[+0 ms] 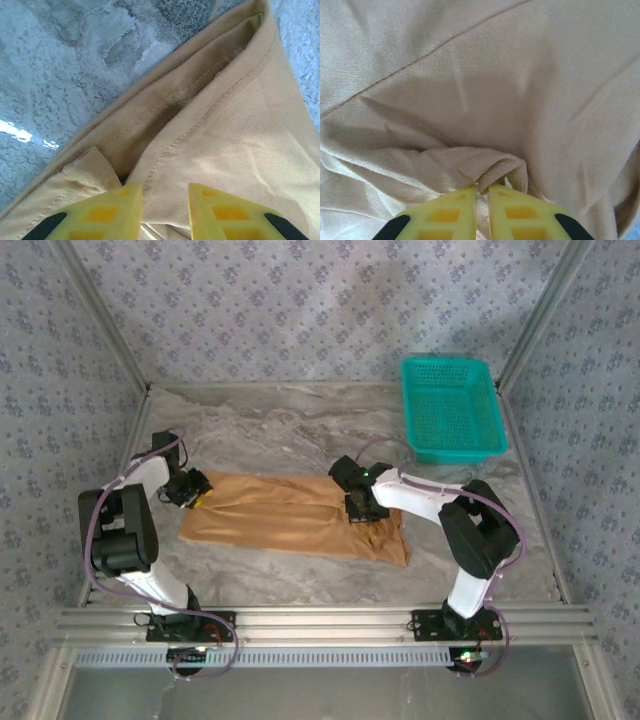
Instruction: Fold the inside-out t-shirt
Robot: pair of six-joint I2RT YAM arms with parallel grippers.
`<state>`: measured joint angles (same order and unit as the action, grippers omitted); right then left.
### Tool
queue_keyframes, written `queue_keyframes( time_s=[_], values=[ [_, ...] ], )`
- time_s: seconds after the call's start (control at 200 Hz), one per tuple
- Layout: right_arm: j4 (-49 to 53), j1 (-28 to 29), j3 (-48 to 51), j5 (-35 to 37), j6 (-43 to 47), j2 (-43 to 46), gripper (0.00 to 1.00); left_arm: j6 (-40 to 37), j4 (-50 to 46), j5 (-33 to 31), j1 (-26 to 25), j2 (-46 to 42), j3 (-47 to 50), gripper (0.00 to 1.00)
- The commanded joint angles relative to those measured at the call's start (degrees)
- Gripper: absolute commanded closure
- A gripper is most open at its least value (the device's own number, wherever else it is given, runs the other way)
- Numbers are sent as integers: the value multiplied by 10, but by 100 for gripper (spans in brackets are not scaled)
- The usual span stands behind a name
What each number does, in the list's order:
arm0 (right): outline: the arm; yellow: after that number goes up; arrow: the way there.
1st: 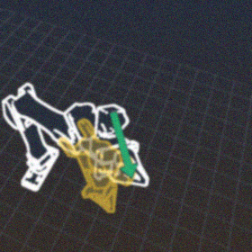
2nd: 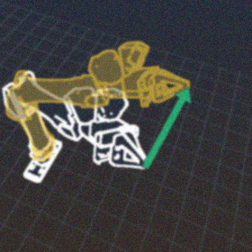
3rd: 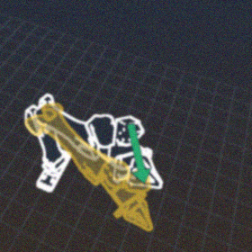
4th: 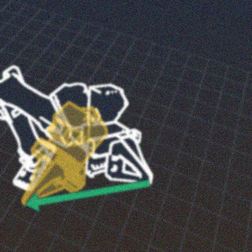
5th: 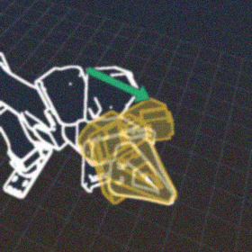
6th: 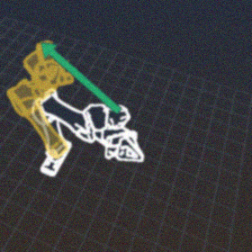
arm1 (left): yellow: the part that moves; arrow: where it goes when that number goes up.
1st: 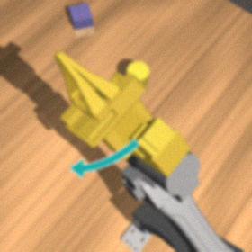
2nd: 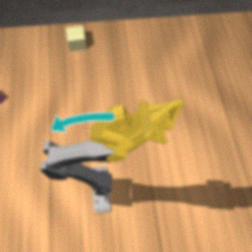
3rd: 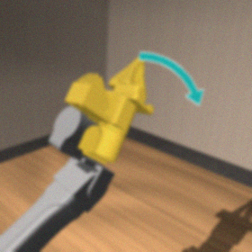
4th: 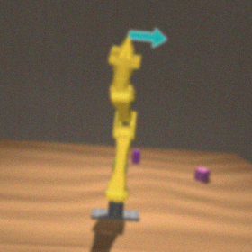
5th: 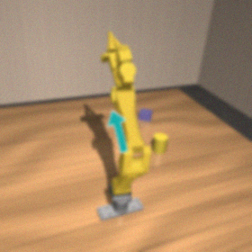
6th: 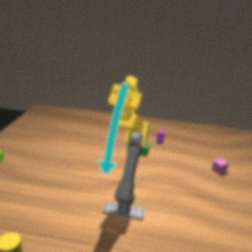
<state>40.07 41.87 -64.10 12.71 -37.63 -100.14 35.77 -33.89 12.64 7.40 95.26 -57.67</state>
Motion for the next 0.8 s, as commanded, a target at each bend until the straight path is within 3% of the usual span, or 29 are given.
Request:
queue_keyframes(
  time_s=[0.0,0.285,0.38,0.495,0.794],
  values=[
    [12,-4,-16,23,5,-8,87,-9,-16,3,2,-18,-13,71],
    [8,-11,-15,43,11,-22,78,-8,-20,4,2,-22,-19,72],
    [1,-13,-15,43,11,-23,82,-9,-22,4,2,-22,-20,73],
    [6,-13,-21,44,31,-26,100,-8,-24,4,1,-25,-22,73],
    [69,34,-38,56,14,33,100,-8,-25,-2,1,-12,-26,73]
  ],
)
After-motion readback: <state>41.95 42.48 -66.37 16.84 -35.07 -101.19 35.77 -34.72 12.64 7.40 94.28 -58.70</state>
